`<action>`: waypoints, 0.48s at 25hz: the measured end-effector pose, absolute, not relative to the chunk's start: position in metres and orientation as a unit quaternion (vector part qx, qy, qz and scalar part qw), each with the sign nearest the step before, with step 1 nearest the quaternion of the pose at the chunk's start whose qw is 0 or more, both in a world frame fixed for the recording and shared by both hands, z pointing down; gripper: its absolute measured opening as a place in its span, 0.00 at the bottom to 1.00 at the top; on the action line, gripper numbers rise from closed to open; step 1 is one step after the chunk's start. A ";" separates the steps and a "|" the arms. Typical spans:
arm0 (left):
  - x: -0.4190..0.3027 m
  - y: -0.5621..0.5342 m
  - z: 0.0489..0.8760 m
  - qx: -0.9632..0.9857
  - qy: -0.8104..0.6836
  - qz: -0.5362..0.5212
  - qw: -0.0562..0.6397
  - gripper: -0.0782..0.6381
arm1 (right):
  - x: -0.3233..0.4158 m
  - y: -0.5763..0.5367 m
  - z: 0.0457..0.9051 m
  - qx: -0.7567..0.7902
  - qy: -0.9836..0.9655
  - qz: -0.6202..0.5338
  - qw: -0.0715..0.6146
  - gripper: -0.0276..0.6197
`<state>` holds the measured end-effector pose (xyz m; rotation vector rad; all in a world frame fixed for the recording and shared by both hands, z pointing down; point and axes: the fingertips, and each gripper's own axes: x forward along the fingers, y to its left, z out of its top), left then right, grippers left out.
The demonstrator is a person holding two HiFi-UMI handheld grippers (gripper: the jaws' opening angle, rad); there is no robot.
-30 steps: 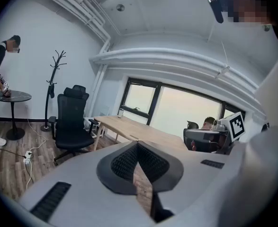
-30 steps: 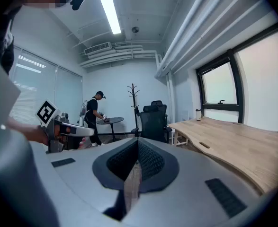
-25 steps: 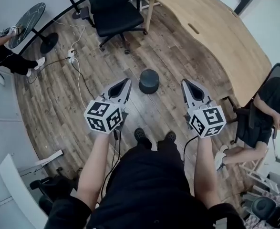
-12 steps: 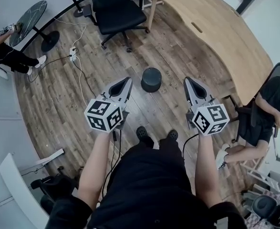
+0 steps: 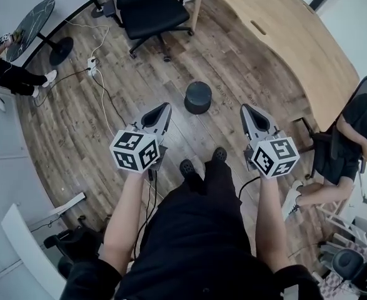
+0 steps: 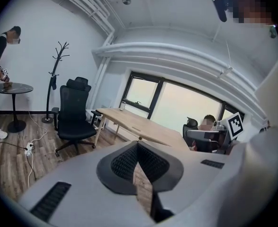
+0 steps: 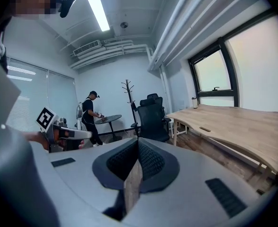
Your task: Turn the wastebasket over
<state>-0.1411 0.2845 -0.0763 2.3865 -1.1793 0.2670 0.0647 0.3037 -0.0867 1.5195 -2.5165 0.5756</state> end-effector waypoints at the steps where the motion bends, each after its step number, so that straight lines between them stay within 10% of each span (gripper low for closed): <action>1: -0.141 0.283 -0.073 0.867 -0.428 0.100 0.234 0.13 | 0.066 0.302 -0.083 0.507 -0.836 0.195 0.075 0.09; 12: -0.141 0.242 -0.038 0.855 -0.426 0.134 0.264 0.13 | 0.068 0.248 -0.049 0.501 -0.832 0.214 0.100 0.09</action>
